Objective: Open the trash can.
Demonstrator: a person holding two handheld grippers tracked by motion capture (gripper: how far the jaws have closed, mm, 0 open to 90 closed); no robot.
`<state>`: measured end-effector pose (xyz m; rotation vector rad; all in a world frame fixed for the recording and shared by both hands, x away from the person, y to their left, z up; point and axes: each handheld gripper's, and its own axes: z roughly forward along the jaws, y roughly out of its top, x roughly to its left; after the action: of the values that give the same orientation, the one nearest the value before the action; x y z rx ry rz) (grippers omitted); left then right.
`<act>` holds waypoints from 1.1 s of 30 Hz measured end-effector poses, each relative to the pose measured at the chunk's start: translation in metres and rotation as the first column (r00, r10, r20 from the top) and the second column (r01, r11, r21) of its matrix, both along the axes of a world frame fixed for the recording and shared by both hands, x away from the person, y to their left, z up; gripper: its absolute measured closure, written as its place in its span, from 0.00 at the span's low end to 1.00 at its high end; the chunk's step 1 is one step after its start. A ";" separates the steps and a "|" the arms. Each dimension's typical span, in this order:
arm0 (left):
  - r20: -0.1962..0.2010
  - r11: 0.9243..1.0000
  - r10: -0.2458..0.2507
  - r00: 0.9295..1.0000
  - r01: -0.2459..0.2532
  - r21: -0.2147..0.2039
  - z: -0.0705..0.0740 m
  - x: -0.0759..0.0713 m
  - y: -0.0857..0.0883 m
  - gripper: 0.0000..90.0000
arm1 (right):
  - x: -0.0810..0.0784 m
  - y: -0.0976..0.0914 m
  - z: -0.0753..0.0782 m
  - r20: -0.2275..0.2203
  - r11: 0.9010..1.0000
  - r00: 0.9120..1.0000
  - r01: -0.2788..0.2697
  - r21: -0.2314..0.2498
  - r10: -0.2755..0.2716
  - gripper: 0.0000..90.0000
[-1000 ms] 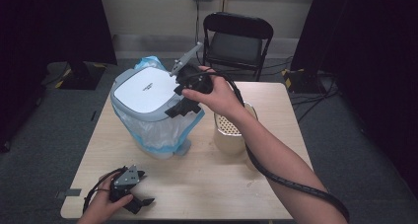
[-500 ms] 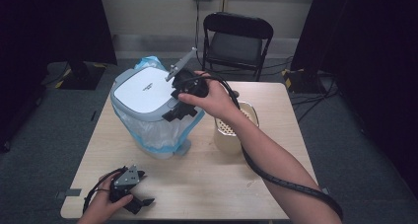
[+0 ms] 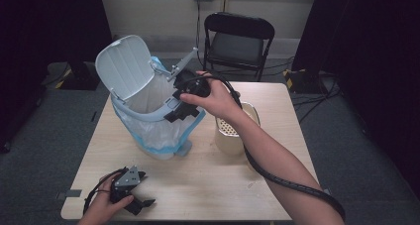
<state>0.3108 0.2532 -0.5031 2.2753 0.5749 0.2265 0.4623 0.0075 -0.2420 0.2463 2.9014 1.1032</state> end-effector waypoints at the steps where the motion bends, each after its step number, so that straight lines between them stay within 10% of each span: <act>1: 0.000 1.000 0.000 1.000 0.000 0.000 0.000 0.000 0.000 0.00 | 0.000 -0.001 0.001 -0.001 1.000 1.000 -0.004 0.000 0.004 0.21; 33: -0.001 1.000 0.000 1.000 0.000 0.002 0.000 0.000 0.000 0.00 | -0.014 -0.063 -0.016 -0.007 0.998 0.999 0.053 0.046 -0.052 0.18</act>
<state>0.3108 0.2533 -0.5031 2.2771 0.5756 0.2261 0.4485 -0.0550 -0.2578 0.3257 2.8594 1.1646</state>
